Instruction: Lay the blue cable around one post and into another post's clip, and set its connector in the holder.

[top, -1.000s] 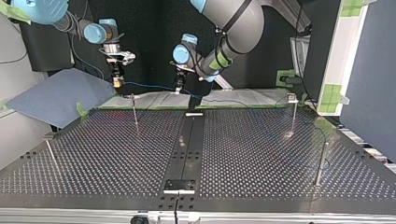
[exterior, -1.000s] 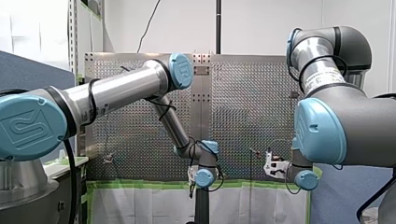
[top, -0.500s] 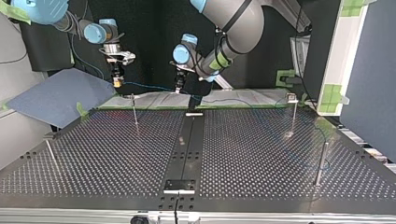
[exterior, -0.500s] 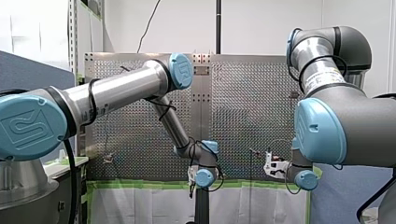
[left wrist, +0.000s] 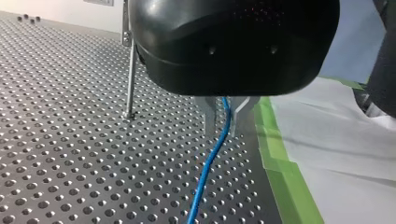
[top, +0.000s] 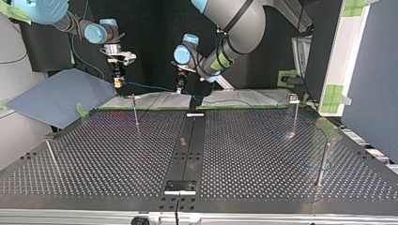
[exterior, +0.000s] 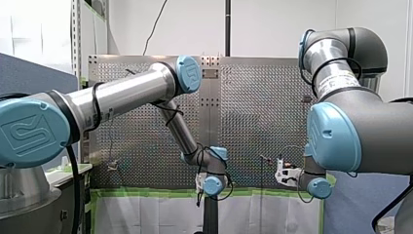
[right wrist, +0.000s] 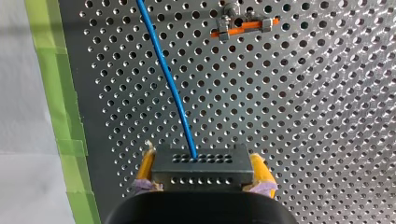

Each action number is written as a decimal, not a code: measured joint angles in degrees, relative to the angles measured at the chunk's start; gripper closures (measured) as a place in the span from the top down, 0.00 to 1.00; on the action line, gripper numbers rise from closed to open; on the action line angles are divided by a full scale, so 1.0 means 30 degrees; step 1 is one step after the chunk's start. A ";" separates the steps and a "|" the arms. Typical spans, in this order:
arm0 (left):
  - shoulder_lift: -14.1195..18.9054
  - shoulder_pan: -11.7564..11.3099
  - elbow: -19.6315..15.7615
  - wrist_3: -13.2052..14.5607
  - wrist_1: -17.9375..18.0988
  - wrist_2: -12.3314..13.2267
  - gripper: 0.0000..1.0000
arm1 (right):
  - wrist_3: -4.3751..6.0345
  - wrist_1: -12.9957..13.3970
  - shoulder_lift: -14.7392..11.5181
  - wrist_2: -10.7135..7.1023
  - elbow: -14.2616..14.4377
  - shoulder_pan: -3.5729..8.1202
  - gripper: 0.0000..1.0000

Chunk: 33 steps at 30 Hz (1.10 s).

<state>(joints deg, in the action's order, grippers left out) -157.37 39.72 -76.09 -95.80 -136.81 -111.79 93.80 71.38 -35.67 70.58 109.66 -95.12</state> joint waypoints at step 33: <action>-0.0008 -0.0167 0.0022 0.2115 -0.0391 -0.1265 0.30 | -0.0173 -0.0216 0.0002 0.0032 -0.0001 -0.0011 0.00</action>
<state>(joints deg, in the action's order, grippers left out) -157.40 39.22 -76.03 -89.46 -137.99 -115.58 93.28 70.73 -35.67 70.67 109.66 -95.15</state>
